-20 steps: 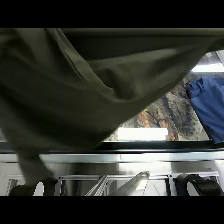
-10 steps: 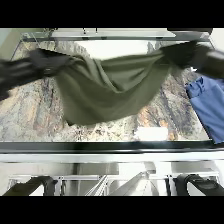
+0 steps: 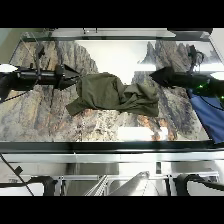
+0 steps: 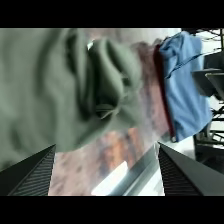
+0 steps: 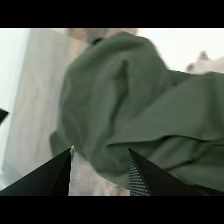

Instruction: Fold the shirts.

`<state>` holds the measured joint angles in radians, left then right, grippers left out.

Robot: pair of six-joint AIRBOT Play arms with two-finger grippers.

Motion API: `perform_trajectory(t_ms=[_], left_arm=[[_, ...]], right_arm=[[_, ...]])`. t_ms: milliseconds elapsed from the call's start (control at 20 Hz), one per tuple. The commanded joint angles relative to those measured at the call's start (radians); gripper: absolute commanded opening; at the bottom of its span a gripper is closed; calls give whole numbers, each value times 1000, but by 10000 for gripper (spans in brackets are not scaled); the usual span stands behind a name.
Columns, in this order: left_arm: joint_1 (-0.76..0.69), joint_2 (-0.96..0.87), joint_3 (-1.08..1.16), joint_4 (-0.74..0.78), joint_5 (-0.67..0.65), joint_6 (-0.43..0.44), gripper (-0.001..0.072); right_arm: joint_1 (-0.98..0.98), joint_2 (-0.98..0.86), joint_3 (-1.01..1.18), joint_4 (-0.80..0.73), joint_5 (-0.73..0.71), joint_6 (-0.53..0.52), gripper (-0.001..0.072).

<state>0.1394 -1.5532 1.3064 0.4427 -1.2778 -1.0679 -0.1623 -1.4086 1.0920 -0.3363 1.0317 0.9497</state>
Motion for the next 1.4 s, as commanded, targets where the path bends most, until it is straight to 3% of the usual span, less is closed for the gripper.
perform_trajectory(t_ms=[0,100,200,600,1100,1150,1200,1250,1300,1350], left_arm=[[97,-36,26,226,-74,-44,713],[100,-45,26,401,-55,-106,703],[100,-77,26,425,-69,-125,696],[100,-208,26,429,-129,-129,695],[1,-305,26,420,2,-126,694],[-11,-303,37,420,5,-126,639],[-23,-303,59,421,-6,-126,409],[-27,-303,85,421,-29,-126,113],[-34,-303,112,420,-52,-127,7],[-42,-303,141,419,-82,-127,8]], right_arm=[[-99,-24,-4,-187,107,86,380],[-113,-24,-30,-339,119,156,380],[-110,-29,-77,-403,105,177,381],[-108,-55,-182,-405,61,172,381],[4,-143,-182,-397,13,173,380],[16,-151,-181,-385,11,172,380],[24,-157,-181,-366,11,163,380],[29,-158,-181,-335,11,132,378],[29,-157,-181,-293,14,106,303],[28,-157,-180,-238,18,69,92]])
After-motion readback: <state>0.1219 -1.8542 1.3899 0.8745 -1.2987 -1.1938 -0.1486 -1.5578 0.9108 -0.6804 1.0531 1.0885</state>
